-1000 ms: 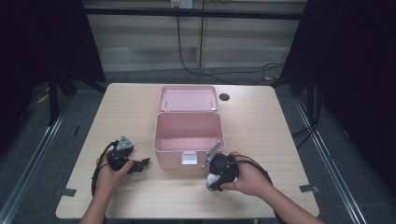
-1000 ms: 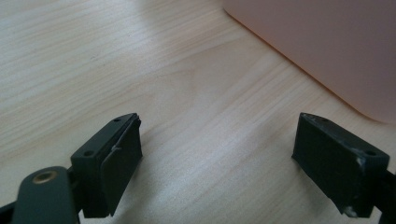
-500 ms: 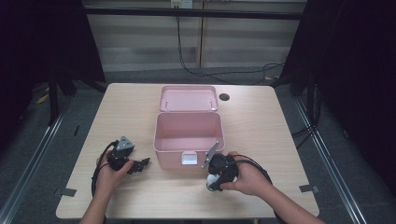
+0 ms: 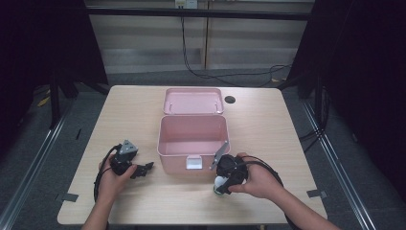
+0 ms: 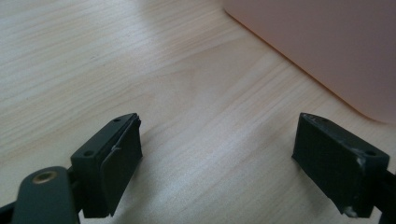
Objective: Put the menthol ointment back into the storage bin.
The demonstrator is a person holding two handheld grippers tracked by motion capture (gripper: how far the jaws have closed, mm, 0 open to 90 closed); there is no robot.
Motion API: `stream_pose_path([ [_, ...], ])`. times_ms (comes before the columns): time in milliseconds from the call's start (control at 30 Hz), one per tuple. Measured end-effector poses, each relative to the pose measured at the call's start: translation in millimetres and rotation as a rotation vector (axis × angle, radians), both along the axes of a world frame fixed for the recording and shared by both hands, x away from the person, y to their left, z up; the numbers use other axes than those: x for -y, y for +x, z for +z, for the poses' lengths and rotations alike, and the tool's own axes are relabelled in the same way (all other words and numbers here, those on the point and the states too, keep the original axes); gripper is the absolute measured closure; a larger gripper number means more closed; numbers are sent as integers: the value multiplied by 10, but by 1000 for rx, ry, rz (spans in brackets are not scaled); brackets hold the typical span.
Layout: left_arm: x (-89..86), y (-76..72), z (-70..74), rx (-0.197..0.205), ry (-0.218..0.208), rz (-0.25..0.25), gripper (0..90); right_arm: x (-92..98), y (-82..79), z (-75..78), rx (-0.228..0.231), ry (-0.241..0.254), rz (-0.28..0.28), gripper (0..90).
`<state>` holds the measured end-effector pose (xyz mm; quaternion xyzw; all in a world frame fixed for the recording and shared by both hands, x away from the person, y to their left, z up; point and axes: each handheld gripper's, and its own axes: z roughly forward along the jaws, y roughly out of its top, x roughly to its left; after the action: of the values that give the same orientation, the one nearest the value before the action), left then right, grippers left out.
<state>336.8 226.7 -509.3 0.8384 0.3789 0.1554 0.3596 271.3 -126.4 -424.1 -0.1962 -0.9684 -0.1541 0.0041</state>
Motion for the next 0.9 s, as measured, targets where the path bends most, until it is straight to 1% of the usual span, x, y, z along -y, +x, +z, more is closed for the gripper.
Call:
stream_pose_path([
  [33, 0, 0, -1, 0, -1, 0, 147, 12, 3, 14, 3, 2, -3, 505],
  [67, 0, 0, -1, 0, 0, 0, 147, 26, 0, 34, -5, -1, -12, 505],
  [100, 0, 0, 0, 0, 0, 0, 147, 35, 5, 45, -5, -1, -4, 505],
  [300, 0, 0, 0, 0, 0, 0, 147, 74, 9, 124, -13, -7, -8, 505],
  [400, 0, 1, 0, 0, -1, 0, 147, 102, 20, 187, -17, -1, -24, 505],
  [433, 0, 1, 0, 0, 0, 0, 147, 110, 22, 207, -17, -6, -25, 505],
  [600, 0, 0, -1, 0, -1, 0, 147, 136, 35, 280, -25, -16, -20, 506],
  [633, 0, 1, -1, 0, -1, 0, 147, 146, 37, 318, -22, -20, -23, 506],
  [667, 0, 1, -1, 0, -1, 0, 146, 146, 37, 318, -22, -20, -23, 506],
  [700, 0, 1, -1, 0, -1, 0, 147, 160, 41, 357, -23, -18, -24, 506],
  [733, 0, 1, -1, 0, -1, 0, 147, 160, 41, 357, -23, -18, -24, 506],
  [767, 1, 0, -1, -1, -2, 1, 146, 175, 42, 407, -25, -25, -20, 506],
  [900, 4, -2, -3, -1, -8, 5, 147, 196, 50, 463, -24, -20, -26, 506],
])
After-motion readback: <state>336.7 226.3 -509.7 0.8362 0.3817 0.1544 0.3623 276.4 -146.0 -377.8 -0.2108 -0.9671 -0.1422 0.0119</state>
